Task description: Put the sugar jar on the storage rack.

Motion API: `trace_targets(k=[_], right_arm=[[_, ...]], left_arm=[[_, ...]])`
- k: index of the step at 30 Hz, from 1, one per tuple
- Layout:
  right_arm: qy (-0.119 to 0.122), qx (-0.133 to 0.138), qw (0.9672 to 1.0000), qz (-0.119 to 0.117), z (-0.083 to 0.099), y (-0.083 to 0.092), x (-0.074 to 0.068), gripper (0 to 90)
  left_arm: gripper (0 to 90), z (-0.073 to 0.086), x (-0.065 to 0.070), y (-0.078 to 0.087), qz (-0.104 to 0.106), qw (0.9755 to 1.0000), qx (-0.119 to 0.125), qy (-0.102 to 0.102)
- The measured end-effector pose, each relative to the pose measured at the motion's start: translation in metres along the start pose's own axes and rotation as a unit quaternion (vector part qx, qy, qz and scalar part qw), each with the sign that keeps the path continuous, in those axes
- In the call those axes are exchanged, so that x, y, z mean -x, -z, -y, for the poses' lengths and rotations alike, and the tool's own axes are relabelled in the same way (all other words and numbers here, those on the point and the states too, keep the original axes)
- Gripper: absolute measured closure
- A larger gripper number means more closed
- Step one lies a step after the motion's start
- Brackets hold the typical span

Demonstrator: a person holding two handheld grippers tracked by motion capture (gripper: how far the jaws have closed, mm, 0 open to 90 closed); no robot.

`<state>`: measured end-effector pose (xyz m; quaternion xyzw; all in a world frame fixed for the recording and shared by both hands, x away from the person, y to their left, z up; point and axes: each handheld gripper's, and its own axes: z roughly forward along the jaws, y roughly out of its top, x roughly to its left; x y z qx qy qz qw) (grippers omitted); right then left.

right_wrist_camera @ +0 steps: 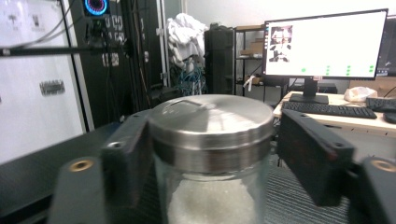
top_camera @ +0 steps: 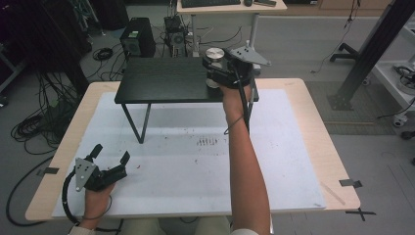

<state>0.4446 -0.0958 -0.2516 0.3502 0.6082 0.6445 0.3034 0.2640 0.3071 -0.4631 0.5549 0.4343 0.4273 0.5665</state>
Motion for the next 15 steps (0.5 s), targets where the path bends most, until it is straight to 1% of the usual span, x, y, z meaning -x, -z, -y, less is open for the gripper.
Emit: trace_targets(k=[1,2,3,4,7,9,10,15], right_arm=[[0.0,0.0,1.0,0.0,0.0,0.0,0.0,21.3],[-0.004,0.003,1.0,0.003,0.0,0.001,0.001,18.9],[-0.002,0.004,1.0,0.004,-0.001,0.003,0.002,15.4],[-0.002,0.004,1.0,0.004,-0.001,0.003,0.002,15.4],[0.001,0.021,0.9998,0.006,-0.004,0.009,0.003,8.4],[0.007,0.031,0.9995,0.005,-0.008,0.013,0.004,6.5],[0.017,0.03,0.9994,0.009,-0.012,0.017,0.003,5.1],[0.027,0.029,0.9991,0.013,-0.018,0.024,0.002,3.8]], left_arm=[[1.5,0.0,0.0,0.0,0.0,1.0,0.0,0.0],[1.5,0.0,0.0,0.0,0.0,1.0,0.0,0.0],[1.6,0.0,0.0,0.0,0.0,1.0,0.0,0.0],[1.6,0.0,0.0,0.0,0.0,1.0,0.0,0.0],[1.6,0.0,0.0,0.0,0.0,1.0,0.0,0.0],[1.6,0.0,0.0,0.0,0.0,1.0,0.0,-0.001],[1.6,0.0,0.0,0.0,0.0,1.0,0.0,0.0],[1.6,0.0,0.0,0.0,0.0,1.0,0.0,-0.001]])
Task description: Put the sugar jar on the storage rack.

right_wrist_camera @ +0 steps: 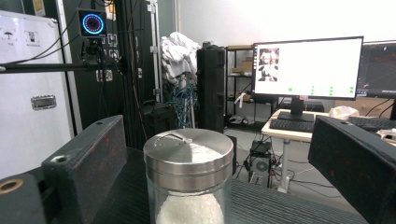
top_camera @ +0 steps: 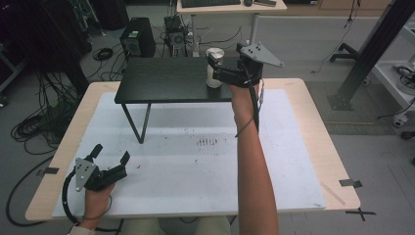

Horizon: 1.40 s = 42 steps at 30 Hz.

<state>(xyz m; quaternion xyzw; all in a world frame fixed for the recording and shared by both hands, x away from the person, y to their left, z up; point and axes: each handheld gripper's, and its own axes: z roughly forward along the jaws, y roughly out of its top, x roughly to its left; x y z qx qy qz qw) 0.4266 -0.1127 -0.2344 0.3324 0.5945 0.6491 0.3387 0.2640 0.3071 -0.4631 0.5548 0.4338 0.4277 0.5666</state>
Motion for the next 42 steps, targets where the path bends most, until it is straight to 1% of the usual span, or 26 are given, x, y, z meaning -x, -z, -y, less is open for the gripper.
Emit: trace_targets(k=[3,10,14,15,16,17,18,19,22,25,26,29,30,31,34,38,42], right_arm=[[0.008,-0.004,1.0,0.005,-0.004,0.006,-0.001,3.1],[0.014,-0.002,0.9999,0.007,-0.009,0.023,-0.003,2.8],[0.017,0.001,0.9999,0.003,-0.01,0.039,-0.008,2.6],[0.019,0.002,0.9998,0.001,-0.01,0.046,-0.01,2.5],[0.019,0.002,0.9998,0.001,-0.01,0.046,-0.01,2.5],[0.021,0.004,0.9998,-0.002,-0.01,0.052,-0.011,2.5],[0.02,0.009,0.9997,-0.01,-0.009,0.06,-0.014,2.5],[0.02,0.009,0.9997,-0.01,-0.009,0.06,-0.014,2.5],[0.028,0.01,0.9994,-0.016,-0.007,0.074,-0.02,2.5],[0.04,0.018,0.9985,-0.033,-0.003,0.089,-0.026,2.8],[0.046,0.023,0.9978,-0.042,0.0,0.098,-0.03,2.9],[0.047,0.028,0.9972,-0.05,0.006,0.112,-0.036,2.8],[0.047,0.028,0.9972,-0.05,0.006,0.112,-0.036,2.8],[0.047,0.028,0.997,-0.054,0.011,0.12,-0.039,2.8],[0.049,0.024,0.9968,-0.058,0.019,0.131,-0.044,2.8],[0.052,0.019,0.9968,-0.058,0.033,0.144,-0.05,2.8],[0.056,0.009,0.9969,-0.054,0.05,0.154,-0.055,2.8]], left_arm=[[1.6,0.0,0.0,0.0,0.0,1.0,0.0,0.0],[1.5,0.0,0.0,0.0,0.0,1.0,0.001,0.001],[1.5,0.0,0.0,0.0,0.0,1.0,0.001,0.001],[1.6,0.0,0.0,0.0,0.0,1.0,0.0,0.0],[1.6,0.0,0.0,0.0,0.0,1.0,0.001,0.0],[1.5,0.0,0.0,0.0,0.0,1.0,0.001,0.0],[1.5,0.0,0.0,0.0,0.0,1.0,0.001,0.0],[1.5,0.0,0.0,0.0,0.0,1.0,0.001,0.0],[1.5,0.0,0.0,0.0,0.0,1.0,0.0,-0.001],[1.5,0.0,0.0,0.0,0.0,1.0,0.0,0.0],[1.5,0.0,0.0,0.0,0.0,1.0,0.0,0.0],[1.5,0.0,0.0,0.0,-0.001,1.0,0.002,0.001],[1.5,0.0,0.0,0.0,-0.001,1.0,0.002,0.001],[1.5,0.0,0.0,0.0,-0.001,1.0,0.0,-0.001],[1.6,0.0,0.0,0.0,-0.001,1.0,0.0,-0.001],[1.5,0.0,0.0,0.0,-0.001,1.0,0.0,-0.001],[1.5,0.0,0.0,0.0,0.0,1.0,0.0,-0.001]])
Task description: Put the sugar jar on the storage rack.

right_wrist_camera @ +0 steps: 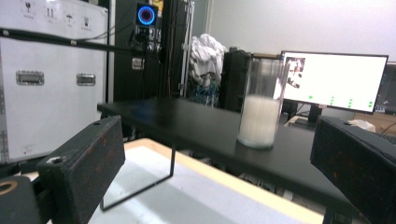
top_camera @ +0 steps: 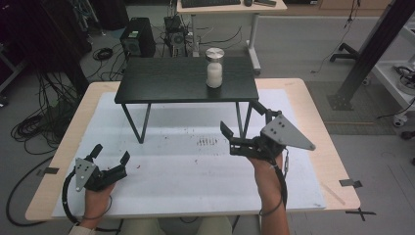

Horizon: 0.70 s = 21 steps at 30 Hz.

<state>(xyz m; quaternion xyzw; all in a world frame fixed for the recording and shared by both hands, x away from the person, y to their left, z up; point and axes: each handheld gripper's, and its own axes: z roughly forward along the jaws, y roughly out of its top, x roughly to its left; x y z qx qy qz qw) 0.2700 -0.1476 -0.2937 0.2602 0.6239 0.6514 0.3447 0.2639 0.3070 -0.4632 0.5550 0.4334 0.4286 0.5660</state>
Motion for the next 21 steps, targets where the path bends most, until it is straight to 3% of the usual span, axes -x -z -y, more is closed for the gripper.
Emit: trace_targets(k=[8,21], right_arm=[[0.002,0.023,0.9996,0.017,0.039,0.017,-0.008,3.0],[-0.018,0.031,0.9972,0.065,0.097,0.033,-0.002,2.6]], left_arm=[[0.5,0.0,0.0,0.0,0.0,1.0,0.0,0.0],[0.2,0.0,0.0,0.0,0.0,1.0,0.001,0.001]])
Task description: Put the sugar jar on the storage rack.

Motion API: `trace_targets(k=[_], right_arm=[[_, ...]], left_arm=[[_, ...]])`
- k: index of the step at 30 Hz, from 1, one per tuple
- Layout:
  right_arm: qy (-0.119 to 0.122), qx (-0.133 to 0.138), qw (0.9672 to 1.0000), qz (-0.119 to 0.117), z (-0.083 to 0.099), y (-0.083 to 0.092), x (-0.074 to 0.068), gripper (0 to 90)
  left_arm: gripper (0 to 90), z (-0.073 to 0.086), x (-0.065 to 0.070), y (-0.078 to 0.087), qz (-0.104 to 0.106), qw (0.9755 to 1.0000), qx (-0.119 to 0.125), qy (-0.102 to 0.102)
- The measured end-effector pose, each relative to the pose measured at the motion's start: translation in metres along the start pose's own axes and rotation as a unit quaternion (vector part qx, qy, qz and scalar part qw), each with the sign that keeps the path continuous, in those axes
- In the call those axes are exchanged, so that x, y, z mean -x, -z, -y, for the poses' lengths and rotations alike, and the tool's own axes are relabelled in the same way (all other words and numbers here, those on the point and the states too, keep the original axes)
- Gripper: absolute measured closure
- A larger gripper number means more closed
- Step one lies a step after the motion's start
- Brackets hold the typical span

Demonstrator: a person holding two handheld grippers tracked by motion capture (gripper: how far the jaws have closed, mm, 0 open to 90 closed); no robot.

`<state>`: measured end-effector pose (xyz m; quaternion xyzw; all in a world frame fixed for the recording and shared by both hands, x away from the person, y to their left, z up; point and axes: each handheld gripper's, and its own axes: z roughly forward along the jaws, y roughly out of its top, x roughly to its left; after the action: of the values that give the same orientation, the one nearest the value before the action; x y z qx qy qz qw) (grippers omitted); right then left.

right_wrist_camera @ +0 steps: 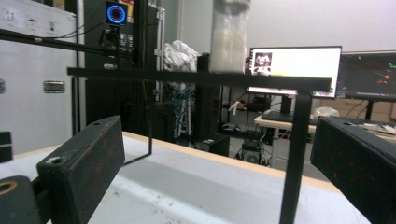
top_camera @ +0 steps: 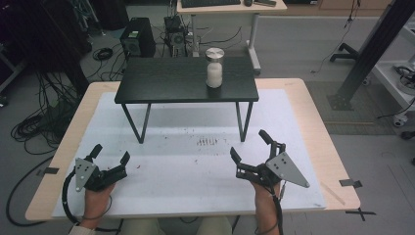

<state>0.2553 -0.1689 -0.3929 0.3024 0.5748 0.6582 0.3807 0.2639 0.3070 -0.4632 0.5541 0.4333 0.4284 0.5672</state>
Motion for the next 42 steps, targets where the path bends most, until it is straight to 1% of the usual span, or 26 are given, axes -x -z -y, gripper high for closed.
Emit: trace_targets(k=[2,3,4,6,7,8,10,11,13,18,19,22,24,25,30,42], right_arm=[[-0.006,0.005,0.9999,0.01,0.015,0.001,0.0,2.2],[-0.006,0.005,0.9999,0.01,0.015,0.001,0.0,2.2],[-0.007,0.005,0.9999,0.013,0.02,0.001,0.001,2.1],[-0.011,0.0,0.9998,0.017,0.03,0.001,0.001,2.1],[-0.01,-0.003,0.9997,0.021,0.04,0.0,0.001,2.1],[-0.01,-0.003,0.9997,0.021,0.04,0.0,0.001,2.1],[-0.012,-0.012,0.9996,0.023,0.051,-0.001,0.001,2.1],[-0.012,-0.012,0.9996,0.023,0.051,-0.001,0.001,2.1],[-0.014,-0.016,0.9994,0.026,0.061,-0.001,0.002,2.1],[-0.02,-0.021,0.9992,0.028,0.069,-0.001,0.002,2.0],[-0.024,-0.027,0.999,0.028,0.072,-0.001,0.003,2.0],[-0.024,-0.026,0.999,0.029,0.073,-0.001,0.003,2.0],[-0.017,-0.029,0.9991,0.027,0.075,-0.001,0.003,2.0],[-0.021,-0.027,0.9991,0.026,0.076,0.0,0.004,2.0],[-0.02,-0.02,0.9991,0.031,0.078,0.002,0.004,2.0],[-0.03,-0.027,0.9984,0.038,0.078,0.0,0.004,2.0]], left_arm=[[0.2,0.0,0.0,0.0,0.0,1.0,0.0,0.0],[0.2,0.0,0.0,0.0,0.0,1.0,0.0,0.0],[0.3,0.0,0.0,0.0,0.0,1.0,0.0,0.0],[0.3,0.0,0.0,0.0,0.0,1.0,0.0,0.0],[0.3,0.0,0.0,0.0,0.0,1.0,0.0,0.0],[0.3,0.0,0.0,0.0,0.0,1.0,0.0,0.0],[0.3,0.0,0.0,0.0,0.0,1.0,0.0,0.0],[0.3,0.0,0.0,0.0,0.0,1.0,0.0,0.0],[0.3,0.0,0.0,0.0,0.0,1.0,0.0,0.0],[0.3,0.0,0.0,0.0,0.0,1.0,0.0,0.0],[0.3,0.0,0.0,0.0,0.0,1.0,0.0,0.0],[0.3,0.0,0.0,0.0,0.0,1.0,0.0,0.0],[0.3,0.0,0.0,0.0,0.0,1.0,0.0,0.0],[0.3,0.0,0.0,0.0,0.0,1.0,0.0,0.0],[0.3,0.0,0.0,0.0,0.0,1.0,0.0,0.0],[0.2,0.0,0.0,0.0,0.0,1.0,0.001,0.0]])
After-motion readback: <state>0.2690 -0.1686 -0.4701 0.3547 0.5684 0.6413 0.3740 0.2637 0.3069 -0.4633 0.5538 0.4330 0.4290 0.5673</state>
